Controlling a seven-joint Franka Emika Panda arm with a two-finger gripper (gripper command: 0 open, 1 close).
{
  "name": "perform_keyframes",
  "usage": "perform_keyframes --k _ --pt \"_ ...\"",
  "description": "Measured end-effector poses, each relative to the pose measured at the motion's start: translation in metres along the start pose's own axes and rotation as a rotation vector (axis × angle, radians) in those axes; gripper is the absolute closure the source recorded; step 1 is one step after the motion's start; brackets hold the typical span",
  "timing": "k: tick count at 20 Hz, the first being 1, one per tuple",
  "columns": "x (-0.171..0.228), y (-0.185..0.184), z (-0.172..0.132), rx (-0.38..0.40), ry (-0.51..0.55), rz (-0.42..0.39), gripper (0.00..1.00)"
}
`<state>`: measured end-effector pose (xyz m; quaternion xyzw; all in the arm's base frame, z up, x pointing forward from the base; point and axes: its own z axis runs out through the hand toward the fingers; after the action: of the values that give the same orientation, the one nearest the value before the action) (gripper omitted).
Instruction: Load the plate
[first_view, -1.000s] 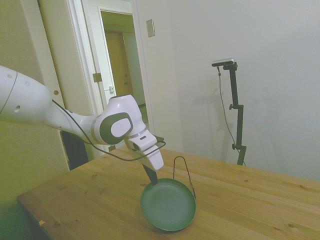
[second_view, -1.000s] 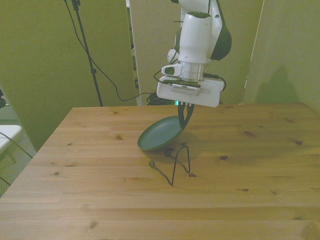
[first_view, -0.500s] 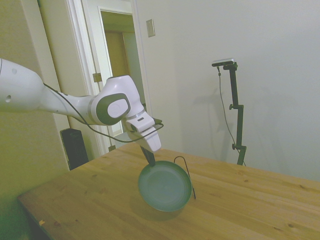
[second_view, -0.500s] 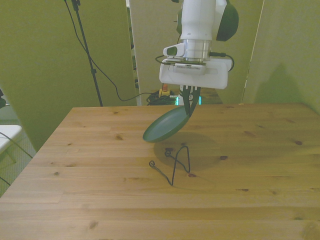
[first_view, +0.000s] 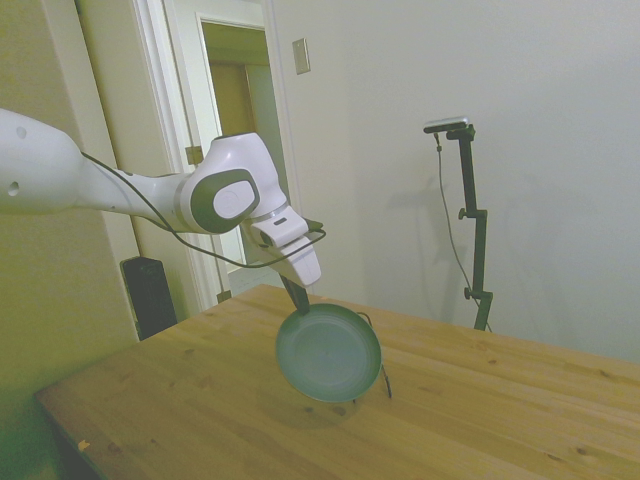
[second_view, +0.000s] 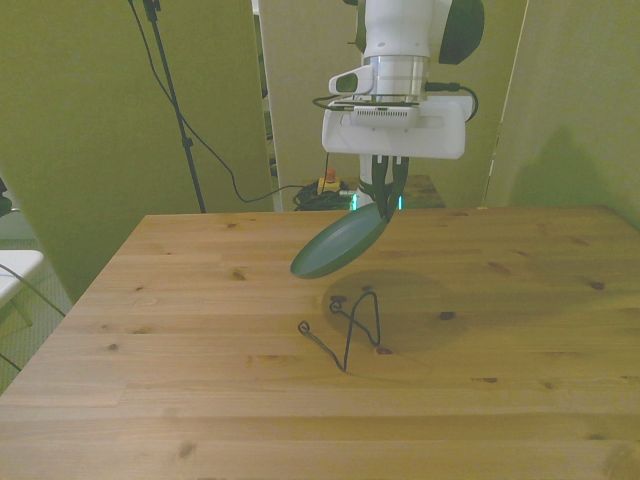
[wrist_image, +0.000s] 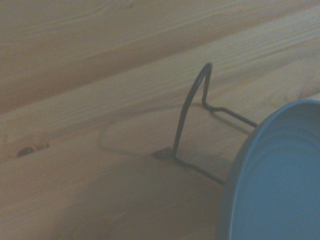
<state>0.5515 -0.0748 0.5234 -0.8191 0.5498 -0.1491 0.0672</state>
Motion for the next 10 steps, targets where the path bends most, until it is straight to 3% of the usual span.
perform_keyframes --k 4,10 --pt "0.01 0.001 0.0 0.107 0.026 -0.014 1.0" --pt "0.017 0.017 -0.011 0.284 -0.018 -0.018 1.0"
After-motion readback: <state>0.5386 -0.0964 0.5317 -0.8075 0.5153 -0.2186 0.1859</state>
